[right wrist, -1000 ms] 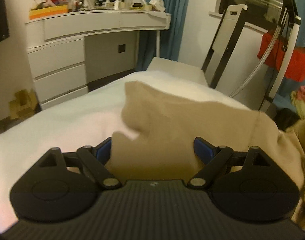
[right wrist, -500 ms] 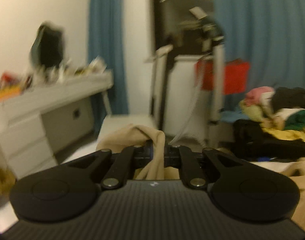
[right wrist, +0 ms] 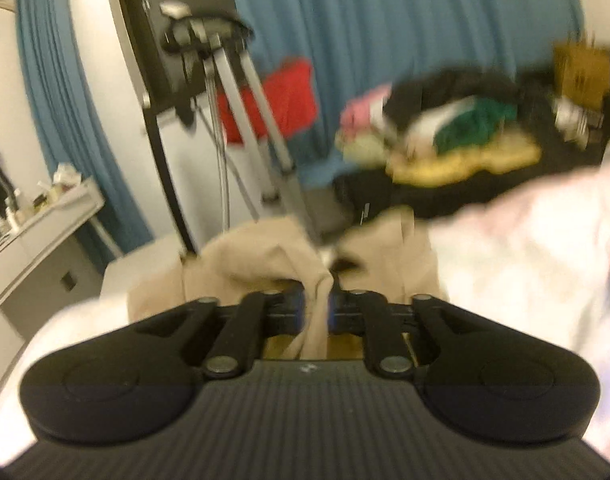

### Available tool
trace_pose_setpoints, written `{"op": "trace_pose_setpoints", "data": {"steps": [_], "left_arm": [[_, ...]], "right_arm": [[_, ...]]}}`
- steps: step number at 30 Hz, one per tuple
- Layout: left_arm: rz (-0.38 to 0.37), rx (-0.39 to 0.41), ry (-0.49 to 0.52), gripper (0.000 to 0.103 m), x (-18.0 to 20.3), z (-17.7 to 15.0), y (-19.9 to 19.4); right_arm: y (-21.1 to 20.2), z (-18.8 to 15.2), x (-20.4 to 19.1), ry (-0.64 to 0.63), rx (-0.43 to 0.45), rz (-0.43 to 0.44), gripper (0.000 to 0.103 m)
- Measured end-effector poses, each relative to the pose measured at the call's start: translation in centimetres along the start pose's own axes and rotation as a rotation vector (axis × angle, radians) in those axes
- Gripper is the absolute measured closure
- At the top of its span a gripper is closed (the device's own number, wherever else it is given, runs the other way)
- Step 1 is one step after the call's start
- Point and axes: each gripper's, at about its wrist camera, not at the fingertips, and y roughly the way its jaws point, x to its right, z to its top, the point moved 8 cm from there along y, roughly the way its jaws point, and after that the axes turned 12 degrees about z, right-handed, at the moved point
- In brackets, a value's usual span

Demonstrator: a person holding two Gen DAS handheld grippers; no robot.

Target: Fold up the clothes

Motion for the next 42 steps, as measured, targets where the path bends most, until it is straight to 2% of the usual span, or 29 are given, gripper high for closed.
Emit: {"op": "trace_pose_setpoints", "data": {"steps": [1, 2, 9, 13, 18, 20, 24, 27, 29, 32, 37, 40, 42], "left_arm": [[-0.005, -0.011, 0.001, 0.001, 0.2, -0.3, 0.4], [-0.01, -0.018, 0.004, 0.001, 0.2, -0.4, 0.7], [-0.055, -0.019, 0.025, 0.002, 0.8, -0.4, 0.7], [-0.121, 0.041, 0.072, 0.001, 1.9, -0.3, -1.9], [-0.184, 0.065, 0.12, 0.001, 3.4, -0.8, -5.2], [-0.203, 0.045, 0.112, 0.001, 3.6, -1.0, -6.0], [-0.214, -0.079, 0.052, 0.001, 2.9, -1.6, -6.9], [-0.207, -0.174, 0.009, 0.004, 2.2, -2.6, -7.0], [-0.198, -0.209, -0.02, 0.005, 1.6, -3.2, -6.9], [-0.176, -0.258, -0.06, 0.007, 0.6, -4.2, -6.6], [-0.066, -0.38, -0.171, 0.012, -2.5, -6.6, -5.3], [0.004, -0.475, -0.266, 0.021, -4.6, -8.2, -4.0], [0.03, -0.522, -0.344, 0.034, -5.8, -9.1, -3.2]], "right_arm": [[0.3, -0.5, 0.4, 0.026, -0.031, 0.016, 0.022], [0.1, -0.9, 0.7, 0.039, -0.041, 0.027, 0.013], [-6.1, -0.8, -1.5, -0.008, -0.021, 0.073, 0.012], [-12.6, -1.1, -4.2, -0.027, 0.022, 0.102, 0.012], [-22.8, -3.0, -7.5, -0.016, 0.076, 0.162, 0.012], [-26.6, -4.2, -8.5, -0.007, 0.084, 0.191, 0.012], [-32.6, -6.6, -8.9, -0.02, 0.098, 0.209, 0.012], [-35.4, -8.4, -8.1, -0.034, 0.082, 0.176, 0.012], [-36.3, -9.4, -7.1, 0.02, 0.044, 0.161, 0.012], [-37.4, -10.2, -5.7, 0.158, 0.027, 0.194, 0.012], [-38.3, -10.2, -4.3, 0.247, 0.053, 0.201, 0.012], [-38.1, -10.3, -3.5, 0.283, 0.057, 0.193, 0.012], [-38.5, -10.3, -2.8, 0.333, 0.078, 0.202, 0.012]]}}
